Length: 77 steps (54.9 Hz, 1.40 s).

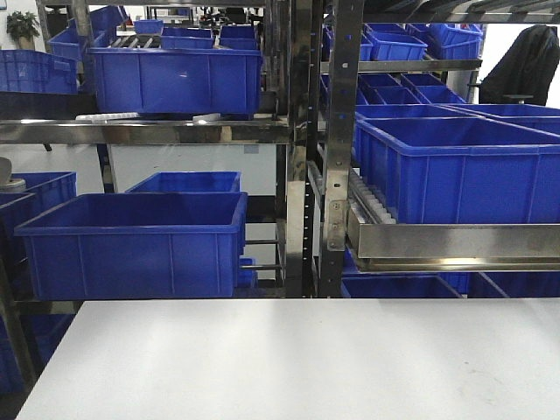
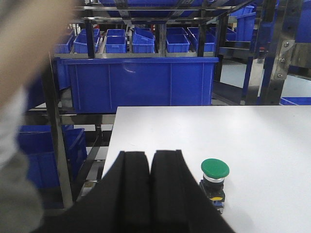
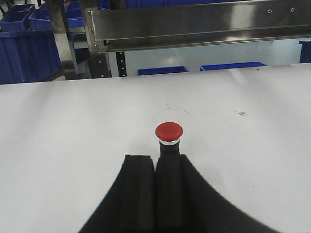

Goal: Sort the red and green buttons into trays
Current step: 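Lower the left gripper toward the green button and the right toward the red button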

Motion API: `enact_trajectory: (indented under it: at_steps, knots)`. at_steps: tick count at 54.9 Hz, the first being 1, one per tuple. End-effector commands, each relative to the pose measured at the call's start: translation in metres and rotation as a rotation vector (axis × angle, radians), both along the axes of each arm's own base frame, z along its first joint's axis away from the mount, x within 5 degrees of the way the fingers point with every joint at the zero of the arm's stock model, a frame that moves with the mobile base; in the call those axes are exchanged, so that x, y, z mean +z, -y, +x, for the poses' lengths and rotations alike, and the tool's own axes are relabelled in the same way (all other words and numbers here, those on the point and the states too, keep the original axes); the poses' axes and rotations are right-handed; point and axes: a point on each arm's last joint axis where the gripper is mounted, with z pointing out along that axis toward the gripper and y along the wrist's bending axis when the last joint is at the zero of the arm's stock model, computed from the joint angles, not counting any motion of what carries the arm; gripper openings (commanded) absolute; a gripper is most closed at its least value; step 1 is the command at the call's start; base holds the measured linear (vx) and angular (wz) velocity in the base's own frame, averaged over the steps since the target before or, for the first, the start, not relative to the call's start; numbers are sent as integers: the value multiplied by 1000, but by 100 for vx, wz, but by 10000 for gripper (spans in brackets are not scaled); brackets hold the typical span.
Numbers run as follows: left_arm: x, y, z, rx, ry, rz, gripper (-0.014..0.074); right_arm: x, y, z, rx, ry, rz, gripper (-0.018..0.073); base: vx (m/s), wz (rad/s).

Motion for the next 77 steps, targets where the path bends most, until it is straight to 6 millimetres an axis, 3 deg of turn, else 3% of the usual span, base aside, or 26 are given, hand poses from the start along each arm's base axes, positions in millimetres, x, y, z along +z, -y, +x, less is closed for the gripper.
enact_trajectory:
  at_steps: [1, 35, 45, 59, 77]
  knots:
    - [15, 0, -1, -4, 108, -16, -6, 3, 1, 1, -10, 74, -8, -9, 0, 0]
    - [20, 1, -1, -6, 162, -17, -6, 3, 1, 1, -10, 74, -8, -9, 0, 0]
    - [23, 1, -2, -9, 202, -18, -6, 4, 3, 1, 1, 69, -254, -9, 0, 0]
    - [30, 1, -3, -12, 270, -19, -6, 25, 1, 1, -13, 305, -100, -9, 0, 0]
    - [40, 1, -5, -13, 317, -22, -6, 43, 1, -2, -13, 472, -106, -9, 0, 0]
